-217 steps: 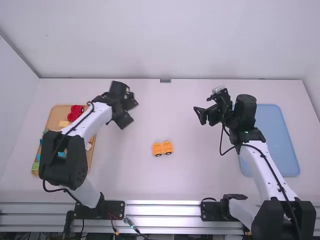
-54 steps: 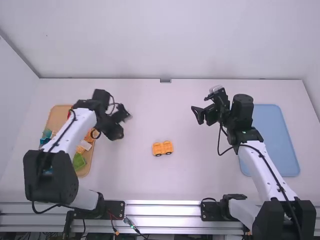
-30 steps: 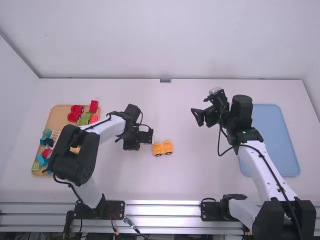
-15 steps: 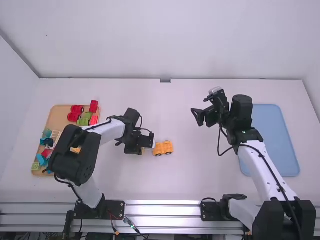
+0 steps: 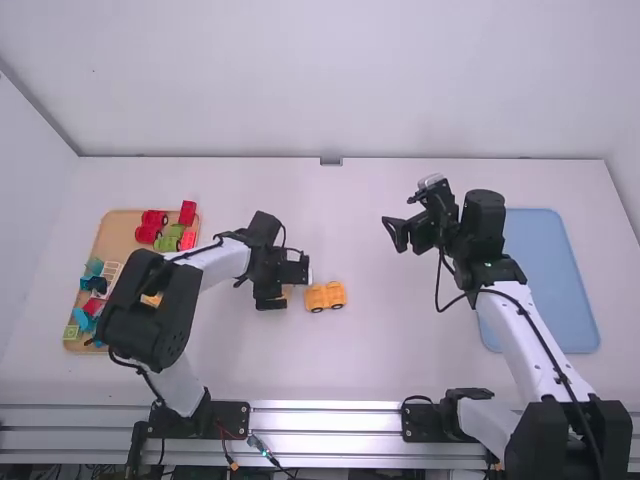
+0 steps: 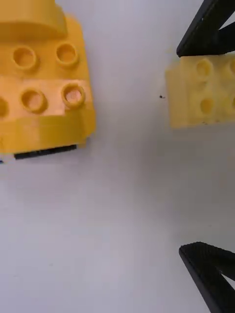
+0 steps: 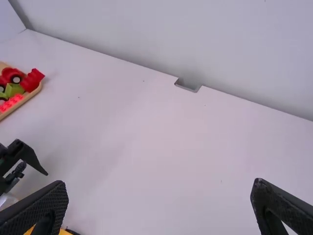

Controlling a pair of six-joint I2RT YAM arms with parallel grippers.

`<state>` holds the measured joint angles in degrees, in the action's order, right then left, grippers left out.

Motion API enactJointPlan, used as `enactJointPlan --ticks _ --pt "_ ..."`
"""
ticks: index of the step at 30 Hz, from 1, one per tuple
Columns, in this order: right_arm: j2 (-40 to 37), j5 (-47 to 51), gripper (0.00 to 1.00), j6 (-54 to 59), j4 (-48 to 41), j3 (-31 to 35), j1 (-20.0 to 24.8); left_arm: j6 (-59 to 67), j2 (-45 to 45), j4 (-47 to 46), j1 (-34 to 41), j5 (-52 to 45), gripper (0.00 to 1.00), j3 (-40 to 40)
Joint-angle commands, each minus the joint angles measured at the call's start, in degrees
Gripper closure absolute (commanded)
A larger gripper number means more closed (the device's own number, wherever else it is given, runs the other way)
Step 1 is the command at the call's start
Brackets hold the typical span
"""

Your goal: Assemble lego blocks to make yellow taxi

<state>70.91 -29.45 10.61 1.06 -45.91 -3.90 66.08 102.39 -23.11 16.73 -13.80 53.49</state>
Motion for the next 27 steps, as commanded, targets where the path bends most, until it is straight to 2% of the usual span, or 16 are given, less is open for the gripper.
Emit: enactJointPlan --ticks 1,7,15,16,19,23,25,27 --pt "-0.09 -0.13 0.01 -0.07 0.09 -2.01 0.09 -6.80 0.46 -0.35 0.11 2.51 0.01 -0.22" --pt "-0.09 -0.13 0.01 -0.04 0.13 -2.01 0.11 -8.07 -0.55 -1.27 0.04 0.74 0.01 0.68" --pt "-0.09 -0.11 0.01 -0.02 -0.07 -2.01 0.13 2.97 -10.60 -8.15 -4.42 -11.54 0.01 -0.17" --pt "-0.09 -0.13 0.01 -0.07 -0.09 -1.99 0.13 6.32 -11.54 -7.08 -6.16 -16.22 0.01 -1.51" --pt "0.24 -0.24 0.01 1.60 0.17 -1.46 0.02 8.79 -11.28 -1.86 -8.41 -22.12 0.01 -4.66" --pt "4.02 -0.57 0.01 9.57 1.22 -0.48 -2.08 -3.21 -10.05 15.10 -11.61 -24.33 0.01 -12.20" --pt "5.90 -0.61 0.01 10.88 1.57 -0.46 -3.26 -6.88 -9.81 19.12 -12.39 -24.92 0.01 -14.16" --pt "9.49 -2.05 0.01 14.91 2.47 -0.46 -5.40 -6.51 -9.99 21.22 -13.88 -29.77 0.01 -16.55"
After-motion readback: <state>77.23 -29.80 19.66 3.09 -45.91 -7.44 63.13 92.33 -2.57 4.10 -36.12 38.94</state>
